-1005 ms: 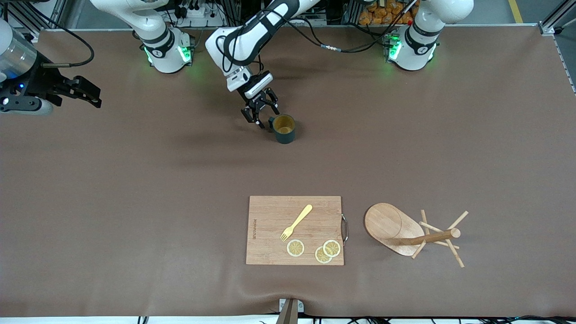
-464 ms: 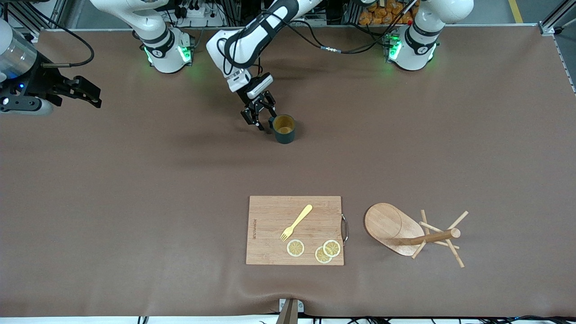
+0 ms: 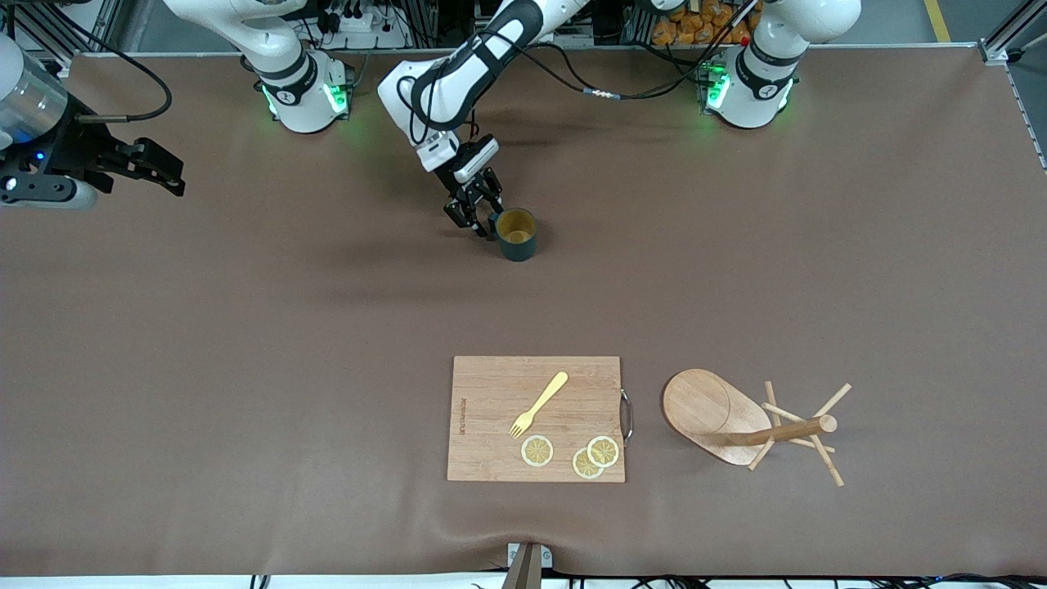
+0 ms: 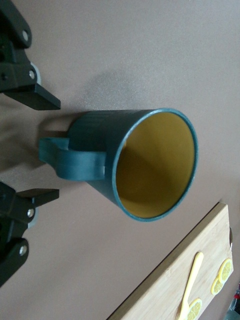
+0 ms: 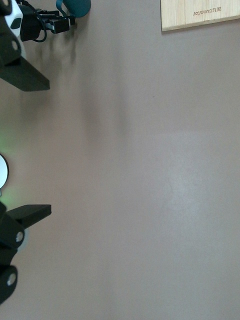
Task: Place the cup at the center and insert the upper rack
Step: 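Close the left gripper on the teal mug handle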
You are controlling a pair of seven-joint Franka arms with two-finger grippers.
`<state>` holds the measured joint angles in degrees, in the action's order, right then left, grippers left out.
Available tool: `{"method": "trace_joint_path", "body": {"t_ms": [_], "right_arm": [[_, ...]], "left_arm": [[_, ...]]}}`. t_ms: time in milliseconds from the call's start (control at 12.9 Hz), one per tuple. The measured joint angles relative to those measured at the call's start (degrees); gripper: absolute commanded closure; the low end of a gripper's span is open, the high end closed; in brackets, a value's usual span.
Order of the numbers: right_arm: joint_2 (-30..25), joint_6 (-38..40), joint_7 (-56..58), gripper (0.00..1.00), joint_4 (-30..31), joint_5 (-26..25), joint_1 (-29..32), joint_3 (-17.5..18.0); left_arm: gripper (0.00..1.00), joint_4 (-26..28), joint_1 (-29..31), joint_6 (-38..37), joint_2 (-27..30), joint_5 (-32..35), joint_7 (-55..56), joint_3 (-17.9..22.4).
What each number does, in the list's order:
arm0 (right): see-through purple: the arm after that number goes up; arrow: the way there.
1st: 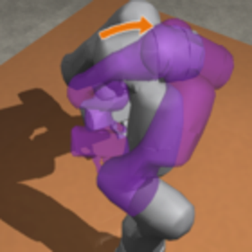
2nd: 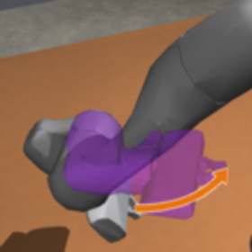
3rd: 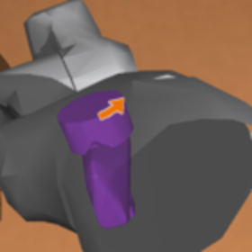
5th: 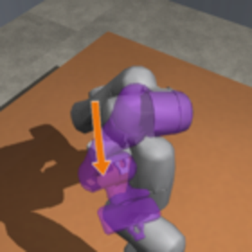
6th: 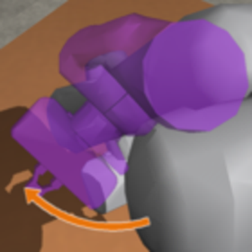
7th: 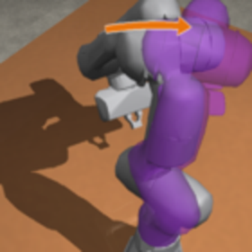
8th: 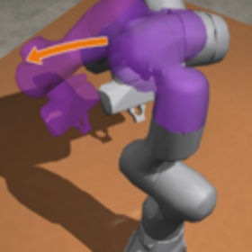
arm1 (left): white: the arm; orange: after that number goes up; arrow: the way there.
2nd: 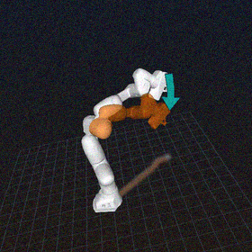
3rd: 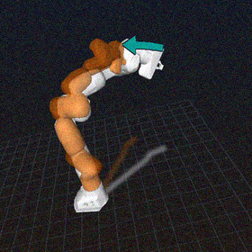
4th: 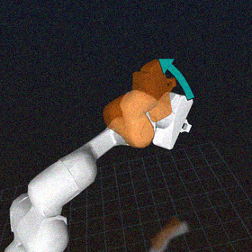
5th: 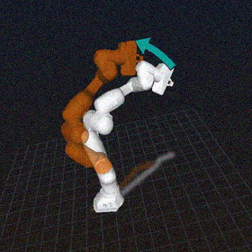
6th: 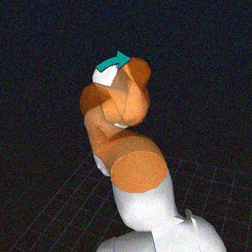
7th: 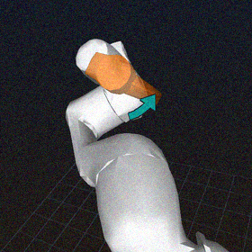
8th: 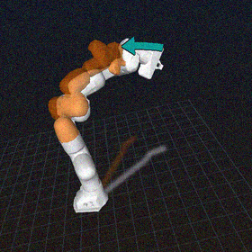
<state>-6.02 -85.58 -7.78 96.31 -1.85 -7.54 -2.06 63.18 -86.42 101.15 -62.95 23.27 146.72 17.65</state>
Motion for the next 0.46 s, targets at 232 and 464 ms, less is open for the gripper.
{"method": "trace_joint_path", "body": {"t_ms": [232, 464], "right_arm": [[0.0, 0.0, 0.0, 0.0, 0.0, 0.0, -0.1, 0.0], [0.0, 0.0, -0.1, 0.0, 0.0, 0.1, -0.4, 0.1]], "left_arm": [[0.29, -0.1, 0.0, -0.7, 0.0, 0.0, 0.0, 0.1], [0.29, -0.2, 0.0, -1.4, 0.0, -0.1, 0.0, 0.1]]}}
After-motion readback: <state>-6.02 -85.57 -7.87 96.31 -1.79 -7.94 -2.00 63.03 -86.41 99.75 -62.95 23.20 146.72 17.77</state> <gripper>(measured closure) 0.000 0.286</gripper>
